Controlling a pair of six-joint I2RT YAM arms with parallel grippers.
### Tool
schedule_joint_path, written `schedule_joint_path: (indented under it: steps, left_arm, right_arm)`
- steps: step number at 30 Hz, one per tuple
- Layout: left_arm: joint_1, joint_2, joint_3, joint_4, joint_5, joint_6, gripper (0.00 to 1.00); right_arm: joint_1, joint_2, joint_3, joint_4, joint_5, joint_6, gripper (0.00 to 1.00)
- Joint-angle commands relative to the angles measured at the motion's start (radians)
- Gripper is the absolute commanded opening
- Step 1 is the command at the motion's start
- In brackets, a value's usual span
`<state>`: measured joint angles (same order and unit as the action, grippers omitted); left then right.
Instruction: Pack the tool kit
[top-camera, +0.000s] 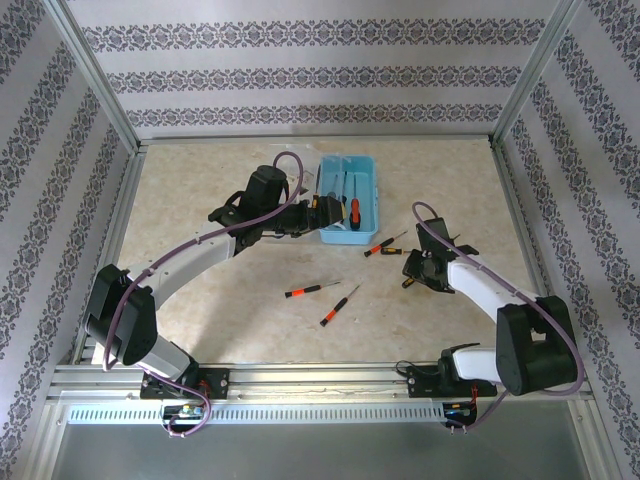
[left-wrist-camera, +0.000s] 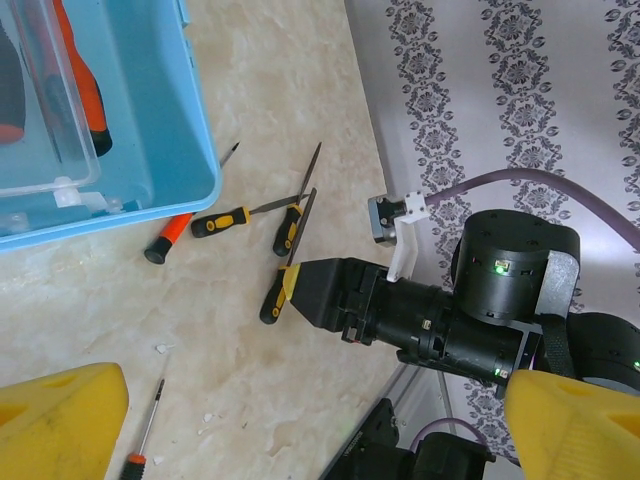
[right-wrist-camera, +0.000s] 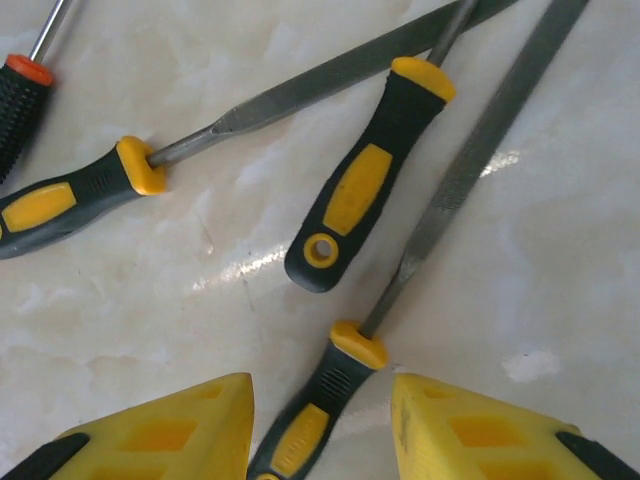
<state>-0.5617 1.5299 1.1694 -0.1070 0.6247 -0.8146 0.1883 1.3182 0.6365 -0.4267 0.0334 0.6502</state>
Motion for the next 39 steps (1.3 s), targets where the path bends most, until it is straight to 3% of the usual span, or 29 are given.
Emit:
schedule_joint_path:
  steps: [1,9,18,39]
  left_arm:
    - [-0.003,-0.017,0.033,-0.026,-0.011,0.028,0.97]
    - [-0.001,-0.020,0.039,-0.037,-0.020,0.040,0.97]
    - [0.000,-0.020,0.042,-0.040,-0.020,0.043,0.97]
    - [0.000,-0.030,0.042,-0.044,-0.023,0.046,0.97]
  right_arm:
    - [0.017,0.046,-0.005,0.037,0.003,0.036,0.42]
    - [0.030,0.077,0.005,0.019,0.041,0.044,0.38]
    - [0.001,0.068,-0.014,0.016,0.027,0.032,0.26]
    - [-0.145,-0.031,-0.049,-0.030,0.014,-0.010,0.23]
